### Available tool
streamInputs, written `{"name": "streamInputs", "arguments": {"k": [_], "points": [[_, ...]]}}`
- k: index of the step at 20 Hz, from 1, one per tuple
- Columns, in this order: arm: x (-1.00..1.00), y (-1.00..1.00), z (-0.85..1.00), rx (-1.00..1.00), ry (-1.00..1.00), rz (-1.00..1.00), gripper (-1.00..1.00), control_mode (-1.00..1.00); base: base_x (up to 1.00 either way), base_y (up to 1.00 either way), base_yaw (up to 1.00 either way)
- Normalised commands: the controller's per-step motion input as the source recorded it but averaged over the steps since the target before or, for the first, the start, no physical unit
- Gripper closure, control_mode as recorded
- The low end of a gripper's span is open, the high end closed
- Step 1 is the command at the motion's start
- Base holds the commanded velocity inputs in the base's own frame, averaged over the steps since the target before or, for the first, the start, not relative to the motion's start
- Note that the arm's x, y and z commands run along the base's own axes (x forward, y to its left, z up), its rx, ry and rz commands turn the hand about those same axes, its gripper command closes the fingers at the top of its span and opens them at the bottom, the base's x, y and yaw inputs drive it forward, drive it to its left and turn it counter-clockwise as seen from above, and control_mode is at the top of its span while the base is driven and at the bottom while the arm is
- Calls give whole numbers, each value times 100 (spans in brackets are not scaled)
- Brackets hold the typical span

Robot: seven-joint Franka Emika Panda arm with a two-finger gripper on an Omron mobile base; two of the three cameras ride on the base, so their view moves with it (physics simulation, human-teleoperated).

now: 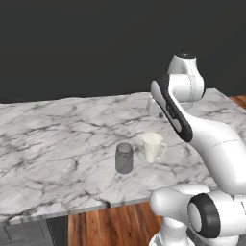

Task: Pick the jug and jar and place them in the sink. Then turn on the water.

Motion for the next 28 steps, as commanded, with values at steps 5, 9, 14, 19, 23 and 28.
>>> {"name": "streamInputs", "arguments": {"k": [5, 9, 14, 19, 23, 28], "points": [[0, -10, -7, 0, 1, 2, -100, -100, 0, 0, 0], [0, -21, -23, 0, 1, 8, -100, -100, 0, 0, 0], [0, -25, -29, 0, 0, 11, -100, -100, 0, 0, 0], [0, -11, -34, 0, 0, 11, -100, -100, 0, 0, 0], [0, -10, -23, 2, 0, 10, -100, -100, 0, 0, 0], [7, -2, -20, 3, 0, 7, -100, -100, 0, 0, 0]]}}
